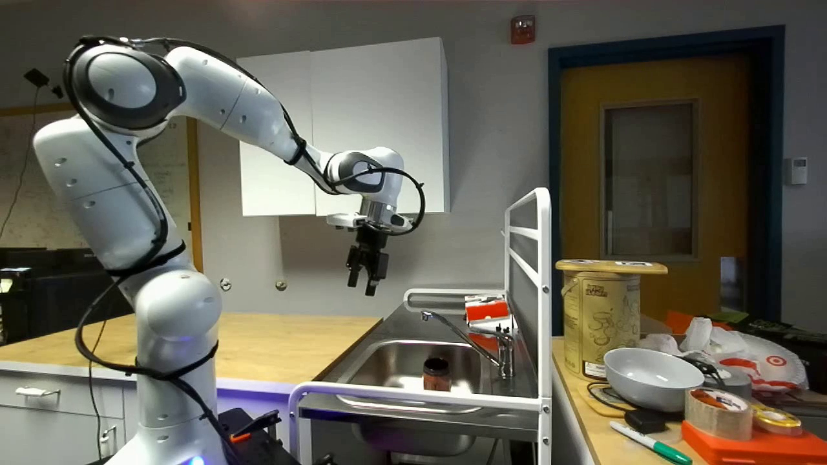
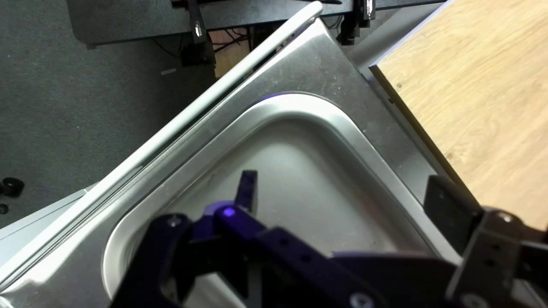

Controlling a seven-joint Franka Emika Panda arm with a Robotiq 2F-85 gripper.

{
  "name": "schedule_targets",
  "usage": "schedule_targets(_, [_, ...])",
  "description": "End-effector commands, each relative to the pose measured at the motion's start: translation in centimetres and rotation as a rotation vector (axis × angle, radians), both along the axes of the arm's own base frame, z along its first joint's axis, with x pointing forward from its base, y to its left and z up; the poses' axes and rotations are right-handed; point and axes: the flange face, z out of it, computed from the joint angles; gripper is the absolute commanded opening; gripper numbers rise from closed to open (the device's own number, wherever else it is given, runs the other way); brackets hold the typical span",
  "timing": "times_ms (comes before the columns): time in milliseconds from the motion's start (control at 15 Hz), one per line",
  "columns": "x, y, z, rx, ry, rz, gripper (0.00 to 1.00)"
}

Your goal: Push the faucet to the left

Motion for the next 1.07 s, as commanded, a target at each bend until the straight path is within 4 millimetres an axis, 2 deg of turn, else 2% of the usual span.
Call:
schedule_targets(0, [3.9, -0.5, -0.5, 0.034, 0.033, -0.076, 1.0])
schedule_targets(533, [14.9, -0.6, -2.5, 0.065, 0.013, -0.38, 1.0])
schedule_targets(800, [20.1, -0.6, -4.4, 0.058, 0.001, -0.535, 1.0])
schedule_targets(1000, [23.6, -1.0, -6.7, 0.01, 0.011, -0.635, 1.0])
